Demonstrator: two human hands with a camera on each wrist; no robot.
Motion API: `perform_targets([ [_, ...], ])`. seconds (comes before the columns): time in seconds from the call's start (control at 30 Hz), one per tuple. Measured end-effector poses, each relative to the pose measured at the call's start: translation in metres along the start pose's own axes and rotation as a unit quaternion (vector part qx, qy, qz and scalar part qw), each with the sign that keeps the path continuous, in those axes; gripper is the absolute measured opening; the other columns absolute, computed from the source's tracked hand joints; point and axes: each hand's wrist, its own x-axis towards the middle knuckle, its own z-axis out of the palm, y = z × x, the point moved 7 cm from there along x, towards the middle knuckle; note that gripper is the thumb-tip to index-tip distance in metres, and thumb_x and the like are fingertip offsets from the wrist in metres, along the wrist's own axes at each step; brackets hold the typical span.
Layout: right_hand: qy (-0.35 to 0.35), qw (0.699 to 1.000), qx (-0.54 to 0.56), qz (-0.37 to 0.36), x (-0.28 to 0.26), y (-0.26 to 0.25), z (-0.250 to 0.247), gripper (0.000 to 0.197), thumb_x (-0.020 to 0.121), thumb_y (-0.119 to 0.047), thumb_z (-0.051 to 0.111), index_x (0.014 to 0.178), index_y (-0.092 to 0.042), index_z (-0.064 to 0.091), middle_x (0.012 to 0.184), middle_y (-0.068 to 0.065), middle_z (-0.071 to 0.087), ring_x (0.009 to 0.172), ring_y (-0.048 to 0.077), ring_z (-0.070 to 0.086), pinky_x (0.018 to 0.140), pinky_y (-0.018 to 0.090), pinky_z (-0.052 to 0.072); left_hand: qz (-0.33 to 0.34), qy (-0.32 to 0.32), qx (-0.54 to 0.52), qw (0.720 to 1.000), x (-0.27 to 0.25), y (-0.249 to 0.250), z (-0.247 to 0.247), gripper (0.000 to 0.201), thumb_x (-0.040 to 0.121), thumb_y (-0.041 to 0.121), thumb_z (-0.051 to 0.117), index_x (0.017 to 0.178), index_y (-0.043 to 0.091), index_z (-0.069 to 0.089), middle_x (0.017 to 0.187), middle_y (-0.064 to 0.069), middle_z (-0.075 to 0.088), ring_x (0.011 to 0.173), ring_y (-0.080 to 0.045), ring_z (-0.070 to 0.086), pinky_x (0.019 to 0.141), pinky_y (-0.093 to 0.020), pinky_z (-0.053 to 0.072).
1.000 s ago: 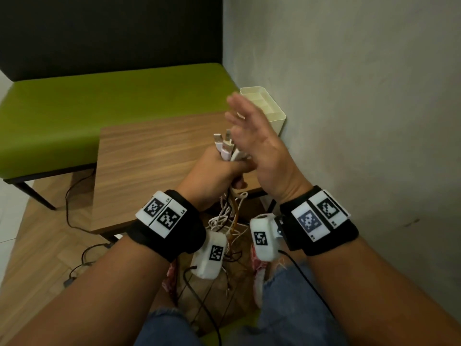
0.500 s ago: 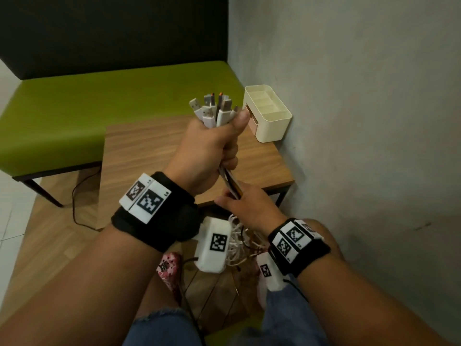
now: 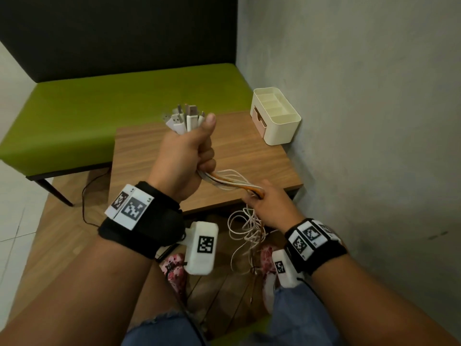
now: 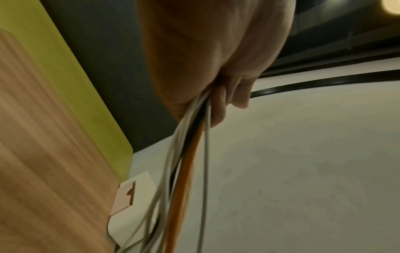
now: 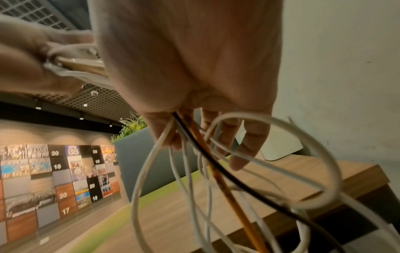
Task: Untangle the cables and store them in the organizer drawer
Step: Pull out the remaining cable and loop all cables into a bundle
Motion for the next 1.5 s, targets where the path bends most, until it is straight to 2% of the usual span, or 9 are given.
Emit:
perform_targets([
  [0.23,0.0,0.991,-0.131,-0.011,0.014,0.007,0.0,0.008,0.088,-0.032,0.061,0.092,-0.033,0.055,0.099,-0.007,0.05,0.091,0.016,0.055,0.08,0.04,0.052,0.006,0.008,-0.036,0.999,0.002,0.014,-0.005,0.029,0.098,0.024,0.056,0.073,0.025,0.039,0.054,0.008,0.02,0.045,-0.006,0.016,0.042,-0.02,0.02],
  [0.4,-0.102,0.967,-0.21,0.098,0.017,0.031,0.006,0.082,0.071,-0.032,0.084,0.139,-0.035,0.038,0.145,0.0,0.034,0.133,0.026,0.036,0.106,0.049,0.042,0.013,-0.007,-0.016,1.0,0.006,0.018,0.0,0.029,0.098,0.023,0.055,0.074,0.025,0.039,0.054,0.008,0.022,0.045,-0.006,0.017,0.04,-0.019,0.023],
  [0.53,-0.181,0.976,-0.116,0.027,-0.001,-0.012,0.004,0.136,0.052,-0.05,0.092,0.151,-0.047,-0.001,0.163,-0.006,-0.002,0.15,0.023,0.004,0.118,0.053,0.022,0.019,0.0,-0.004,1.0,0.009,0.009,0.001,0.03,0.098,0.021,0.056,0.074,0.023,0.039,0.053,0.009,0.024,0.042,-0.006,0.019,0.039,-0.019,0.025],
  [0.7,-0.088,0.973,0.167,-0.135,-0.023,-0.093,0.003,0.085,0.068,-0.038,0.087,0.136,-0.045,0.036,0.141,-0.016,0.046,0.13,0.002,0.04,0.103,0.028,0.039,0.002,-0.015,-0.002,1.0,0.007,-0.009,0.016,0.027,0.098,0.018,0.055,0.076,0.02,0.04,0.053,0.007,0.023,0.043,-0.006,0.019,0.04,-0.021,0.023],
  [0.83,-0.113,0.962,0.233,-0.088,-0.012,-0.075,0.036,0.014,0.085,-0.03,0.072,0.095,-0.025,0.063,0.086,0.002,0.072,0.082,0.015,0.069,0.092,0.053,0.051,-0.006,-0.03,-0.032,0.999,0.005,0.006,0.011,0.028,0.098,0.022,0.054,0.074,0.024,0.039,0.051,0.01,0.025,0.042,-0.004,0.019,0.039,-0.018,0.02],
  [1.1,-0.164,0.945,0.279,-0.051,0.014,-0.055,0.006,0.004,0.09,-0.009,0.065,0.093,-0.01,0.063,0.076,0.004,0.056,0.066,0.014,0.051,0.067,0.027,0.042,-0.053,0.075,0.158,0.983,-0.005,0.005,-0.065,0.017,0.097,0.021,0.057,0.081,0.02,0.051,0.071,-0.009,0.058,0.041,-0.006,0.023,0.038,-0.016,0.021],
  [1.23,-0.135,0.941,0.301,-0.07,0.021,-0.077,-0.007,0.012,0.092,-0.003,0.057,0.088,-0.013,0.062,0.067,-0.001,0.048,0.06,0.01,0.04,0.059,0.025,0.033,-0.089,0.056,0.226,0.968,-0.009,-0.014,-0.054,0.028,0.096,0.023,0.057,0.108,-0.003,0.057,0.097,-0.019,0.066,0.04,-0.006,0.026,0.038,-0.016,0.022],
  [1.43,-0.084,0.979,0.16,-0.094,0.021,-0.102,-0.02,0.01,0.093,-0.017,0.06,0.085,-0.024,0.063,0.06,-0.016,0.059,0.049,-0.004,0.05,0.059,0.027,0.038,-0.102,-0.016,0.268,0.958,-0.014,-0.032,-0.026,0.019,0.089,0.017,0.067,0.103,0.004,0.065,0.084,-0.021,0.071,0.037,-0.002,0.047,0.038,-0.015,0.03],
  [1.5,-0.079,0.977,0.172,-0.094,0.021,-0.1,-0.02,0.008,0.092,-0.016,0.062,0.09,-0.024,0.064,0.073,-0.006,0.061,0.058,0.01,0.055,0.06,0.033,0.042,-0.088,-0.011,0.271,0.958,-0.012,-0.029,-0.023,0.012,0.083,0.006,0.072,0.093,0.002,0.066,0.07,-0.015,0.066,0.041,-0.005,0.053,0.04,-0.013,0.035],
])
